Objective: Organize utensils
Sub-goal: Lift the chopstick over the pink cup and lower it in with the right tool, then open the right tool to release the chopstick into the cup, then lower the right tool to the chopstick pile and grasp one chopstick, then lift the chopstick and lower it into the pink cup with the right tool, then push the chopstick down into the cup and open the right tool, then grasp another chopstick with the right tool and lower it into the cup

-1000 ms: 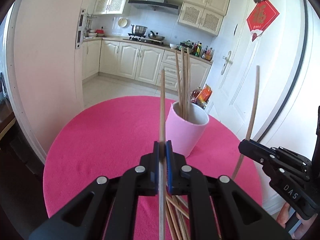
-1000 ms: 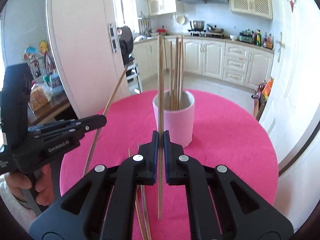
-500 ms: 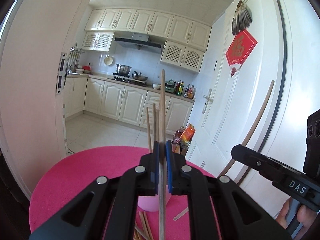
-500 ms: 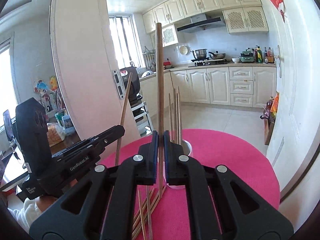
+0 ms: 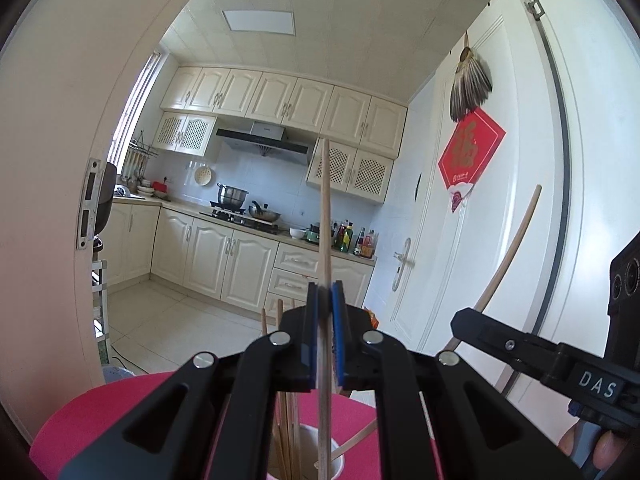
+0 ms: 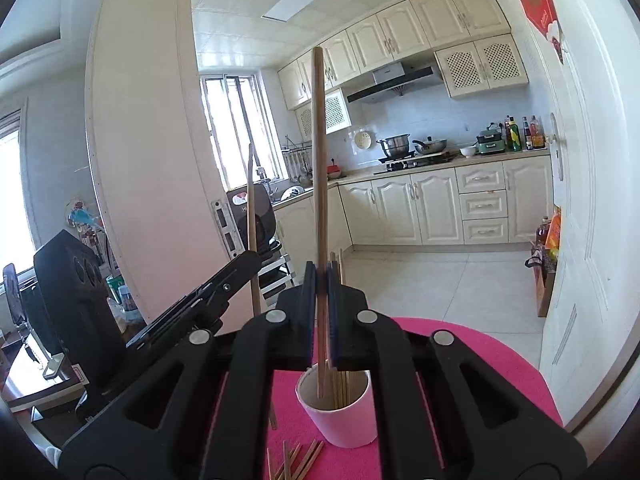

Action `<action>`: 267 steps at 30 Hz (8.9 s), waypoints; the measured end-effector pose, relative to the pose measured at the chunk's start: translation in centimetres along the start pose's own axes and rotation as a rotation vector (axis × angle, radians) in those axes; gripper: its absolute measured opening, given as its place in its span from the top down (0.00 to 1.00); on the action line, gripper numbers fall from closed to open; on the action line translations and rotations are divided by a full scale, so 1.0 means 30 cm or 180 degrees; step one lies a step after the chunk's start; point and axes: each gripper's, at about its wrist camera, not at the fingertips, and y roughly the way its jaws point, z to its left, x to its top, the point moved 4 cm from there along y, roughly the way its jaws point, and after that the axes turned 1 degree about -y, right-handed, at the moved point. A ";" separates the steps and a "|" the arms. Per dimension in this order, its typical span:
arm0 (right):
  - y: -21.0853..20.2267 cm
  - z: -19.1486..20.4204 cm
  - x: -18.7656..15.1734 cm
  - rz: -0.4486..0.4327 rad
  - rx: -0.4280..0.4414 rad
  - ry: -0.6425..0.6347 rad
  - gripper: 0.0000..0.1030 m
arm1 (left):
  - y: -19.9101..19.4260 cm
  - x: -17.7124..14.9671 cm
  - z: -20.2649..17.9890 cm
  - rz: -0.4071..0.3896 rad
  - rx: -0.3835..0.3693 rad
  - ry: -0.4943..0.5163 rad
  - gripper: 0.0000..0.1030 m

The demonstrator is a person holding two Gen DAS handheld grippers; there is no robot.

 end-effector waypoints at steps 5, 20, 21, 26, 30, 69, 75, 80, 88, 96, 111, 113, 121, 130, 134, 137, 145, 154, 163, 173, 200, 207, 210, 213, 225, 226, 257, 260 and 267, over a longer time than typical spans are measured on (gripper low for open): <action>0.045 -0.001 -0.020 0.0074 -0.0043 -0.0041 0.95 | 0.040 -0.001 0.017 -0.0126 0.0054 -0.0041 0.93; 0.114 -0.007 -0.089 0.0335 -0.0122 -0.0027 0.95 | 0.147 -0.088 0.068 0.0077 0.0355 0.0052 0.92; 0.114 -0.005 -0.092 0.0344 -0.0142 -0.0040 0.95 | 0.152 -0.090 0.072 0.0143 0.0337 0.0034 0.89; 0.118 -0.003 -0.108 0.0397 -0.0176 -0.0032 0.95 | 0.142 -0.095 0.084 0.0238 0.0388 0.0045 0.76; 0.118 0.007 -0.112 0.0430 -0.0198 -0.0020 0.94 | 0.123 -0.090 0.077 0.0271 0.0395 0.0086 0.74; -0.082 0.117 -0.215 0.0988 -0.0445 -0.0181 0.56 | -0.217 -0.099 0.049 0.1162 0.0591 0.0266 0.49; -0.004 0.158 -0.449 0.1949 -0.0323 -0.0382 0.56 | -0.238 -0.277 0.125 0.1964 0.0613 0.0120 0.49; 0.053 0.175 -0.628 0.2473 -0.0280 -0.0456 0.67 | -0.265 -0.439 0.208 0.2509 0.0694 -0.0065 0.49; 0.096 0.164 -0.723 0.2718 -0.0308 -0.0463 0.71 | -0.303 -0.579 0.253 0.2912 0.0676 -0.0142 0.49; 0.115 0.164 -0.754 0.2813 -0.0393 -0.0562 0.82 | -0.302 -0.625 0.247 0.3103 0.0631 -0.0075 0.49; 0.094 0.113 -0.751 0.2826 -0.0407 -0.0449 0.92 | -0.237 -0.685 0.186 0.3347 0.0743 0.0248 0.49; 0.096 0.112 -0.750 0.2845 -0.0413 -0.0467 0.92 | -0.230 -0.684 0.193 0.3386 0.0756 0.0269 0.49; 0.111 0.107 -0.744 0.2907 -0.0410 -0.0479 0.92 | -0.223 -0.680 0.192 0.3499 0.0763 0.0331 0.49; 0.146 0.120 -0.746 0.2992 -0.0447 -0.0537 0.92 | -0.186 -0.692 0.175 0.3532 0.0858 0.0480 0.57; 0.138 0.113 -0.748 0.2931 -0.0426 -0.0497 0.93 | -0.198 -0.668 0.230 0.3494 0.0932 0.0255 0.87; 0.116 0.095 -0.739 0.2828 -0.0420 -0.0425 0.93 | -0.221 -0.645 0.280 0.3449 0.0907 -0.0005 0.94; 0.037 0.075 -0.660 0.2429 -0.0299 -0.0284 0.93 | -0.273 -0.556 0.337 0.2995 0.1038 -0.0274 0.94; -0.042 0.074 -0.516 0.1823 -0.0092 -0.0149 0.94 | -0.303 -0.384 0.272 0.2068 0.0834 -0.0347 0.94; -0.085 0.062 -0.376 0.1205 0.0118 0.0043 0.94 | -0.281 -0.234 0.111 0.1279 0.0319 -0.0120 0.94; -0.023 0.008 -0.271 0.0783 0.0567 0.0459 0.93 | -0.115 -0.146 -0.049 0.0912 -0.0096 -0.0005 0.94; 0.108 -0.008 -0.464 0.2177 0.0354 -0.0177 0.93 | -0.028 -0.263 0.081 0.1410 -0.0138 -0.0207 0.95; 0.083 0.018 -0.467 0.2205 0.0079 -0.0468 0.93 | -0.062 -0.299 0.131 0.1505 -0.0077 -0.0377 0.95; 0.076 0.012 -0.454 0.2075 0.0102 -0.0309 0.93 | -0.066 -0.298 0.128 0.1526 -0.0066 -0.0386 0.95; 0.085 0.010 -0.435 0.2048 0.0002 -0.0364 0.93 | -0.048 -0.312 0.161 0.1713 0.0103 -0.0468 0.95; 0.090 -0.041 -0.300 0.1287 -0.0052 -0.0107 0.93 | 0.102 -0.502 0.333 0.2743 0.0709 -0.0940 0.81; 0.090 -0.040 -0.295 0.1270 -0.0045 -0.0106 0.93 | 0.096 -0.516 0.328 0.2816 0.0698 -0.0932 0.81; 0.012 -0.002 -0.181 0.0981 0.0161 -0.0096 0.93 | -0.040 -0.164 0.140 0.1330 0.0475 -0.0452 0.95; 0.013 0.007 -0.143 0.0889 0.0181 -0.0098 0.93 | -0.036 -0.053 0.075 0.0791 0.0376 -0.0221 0.95; 0.015 0.006 -0.031 0.0639 0.0196 -0.0096 0.93 | -0.023 0.129 -0.093 -0.0284 0.0241 0.0196 0.95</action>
